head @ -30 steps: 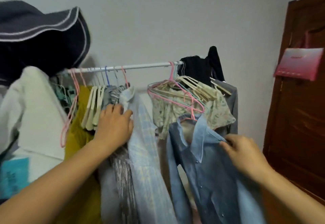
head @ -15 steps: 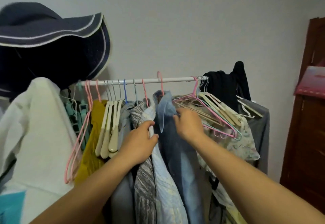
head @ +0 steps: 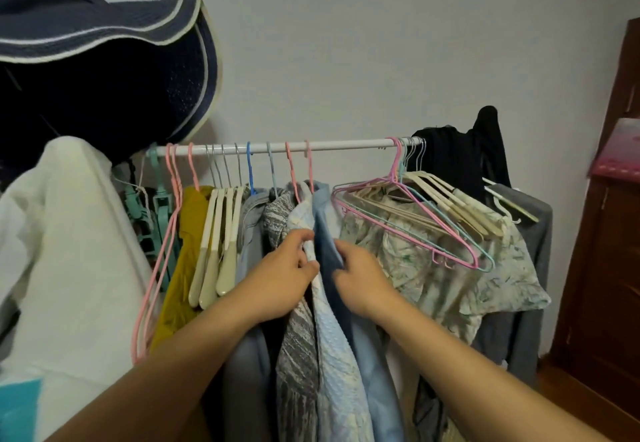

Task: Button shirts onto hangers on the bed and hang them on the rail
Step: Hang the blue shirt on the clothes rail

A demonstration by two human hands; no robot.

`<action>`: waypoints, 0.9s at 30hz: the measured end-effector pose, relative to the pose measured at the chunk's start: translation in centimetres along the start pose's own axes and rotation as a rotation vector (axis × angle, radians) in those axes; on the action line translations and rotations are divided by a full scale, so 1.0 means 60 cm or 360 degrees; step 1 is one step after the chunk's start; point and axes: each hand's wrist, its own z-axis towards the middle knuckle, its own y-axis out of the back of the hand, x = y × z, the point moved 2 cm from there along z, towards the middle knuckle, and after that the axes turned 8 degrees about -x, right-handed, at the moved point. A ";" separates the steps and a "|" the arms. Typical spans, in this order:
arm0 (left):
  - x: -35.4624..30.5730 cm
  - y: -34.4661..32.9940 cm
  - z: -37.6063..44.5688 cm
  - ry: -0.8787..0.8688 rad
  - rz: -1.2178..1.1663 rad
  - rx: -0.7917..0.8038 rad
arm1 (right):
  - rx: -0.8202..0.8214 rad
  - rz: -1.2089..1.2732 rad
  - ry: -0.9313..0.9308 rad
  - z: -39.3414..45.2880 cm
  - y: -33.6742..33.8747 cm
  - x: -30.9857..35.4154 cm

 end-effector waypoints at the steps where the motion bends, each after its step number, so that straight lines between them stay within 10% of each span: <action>1: 0.000 -0.002 0.003 0.0010 -0.0008 -0.0018 | 0.0056 -0.0032 0.0060 0.008 -0.003 0.015; 10: -0.019 -0.016 0.003 -0.0119 0.0629 0.0020 | 0.0752 0.0205 0.0032 -0.018 0.056 -0.019; 17: -0.020 -0.023 -0.002 -0.0196 0.0844 -0.0054 | -0.0858 -0.1512 0.0120 -0.012 0.193 -0.218; 27: -0.006 -0.014 -0.001 -0.0193 0.0774 -0.0053 | -0.0518 -0.2056 0.0047 0.038 0.259 -0.278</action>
